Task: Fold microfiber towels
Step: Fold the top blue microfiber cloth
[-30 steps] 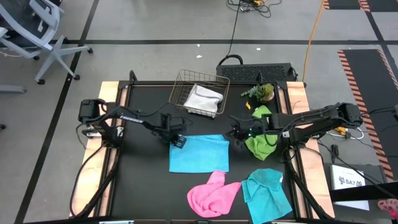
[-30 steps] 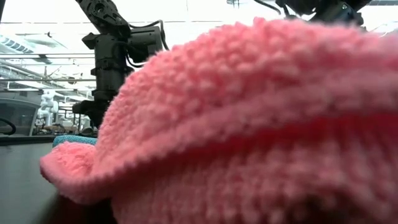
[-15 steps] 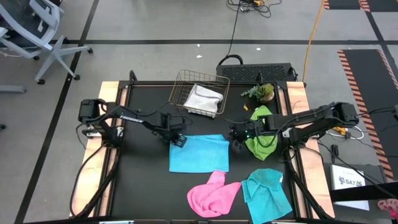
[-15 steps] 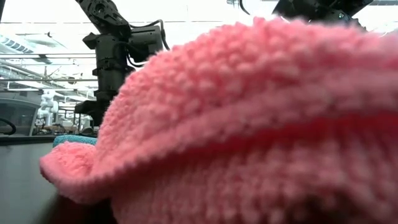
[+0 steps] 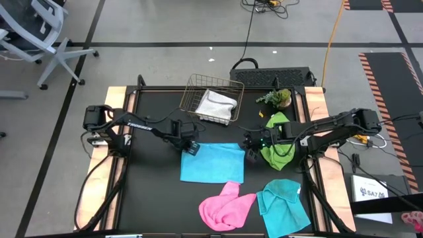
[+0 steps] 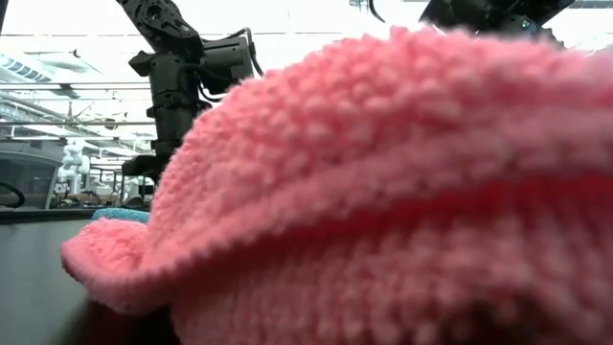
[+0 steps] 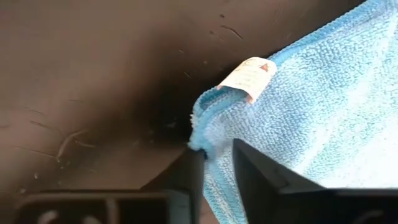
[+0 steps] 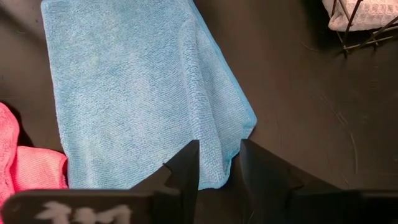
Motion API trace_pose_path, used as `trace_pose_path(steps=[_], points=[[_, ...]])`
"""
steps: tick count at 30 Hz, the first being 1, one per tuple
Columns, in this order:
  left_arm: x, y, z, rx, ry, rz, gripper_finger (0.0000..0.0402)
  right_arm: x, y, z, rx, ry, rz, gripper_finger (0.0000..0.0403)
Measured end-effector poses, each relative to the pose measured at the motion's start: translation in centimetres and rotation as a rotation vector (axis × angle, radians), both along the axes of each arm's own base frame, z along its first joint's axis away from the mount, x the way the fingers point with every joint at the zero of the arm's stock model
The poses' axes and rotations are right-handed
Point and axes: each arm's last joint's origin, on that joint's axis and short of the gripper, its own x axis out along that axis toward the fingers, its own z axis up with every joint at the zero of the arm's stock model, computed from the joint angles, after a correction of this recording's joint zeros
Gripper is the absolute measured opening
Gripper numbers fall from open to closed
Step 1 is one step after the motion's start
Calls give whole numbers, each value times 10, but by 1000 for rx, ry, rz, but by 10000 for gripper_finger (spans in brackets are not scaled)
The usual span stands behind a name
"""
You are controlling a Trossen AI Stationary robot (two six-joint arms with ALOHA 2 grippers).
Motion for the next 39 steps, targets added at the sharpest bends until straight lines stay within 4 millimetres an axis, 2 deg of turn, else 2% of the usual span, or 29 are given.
trace_pose_path(steps=[3,5,20,24,33,39], points=[[0,1,0,16,2,-3,29,0,0,0,0,0,0,101],[0,1,0,19,1,-5,9,0,0,0,3,0,-3,99],[0,1,1,-8,-3,8,2,0,0,0,5,0,-5,98],[1,0,11,-11,-71,5,2,0,0,0,5,0,-5,98],[-10,1,45,38,-172,65,1,2,0,2,-1,-31,3,98],[-11,-1,46,35,-180,87,1,4,0,3,-3,-53,4,98]])
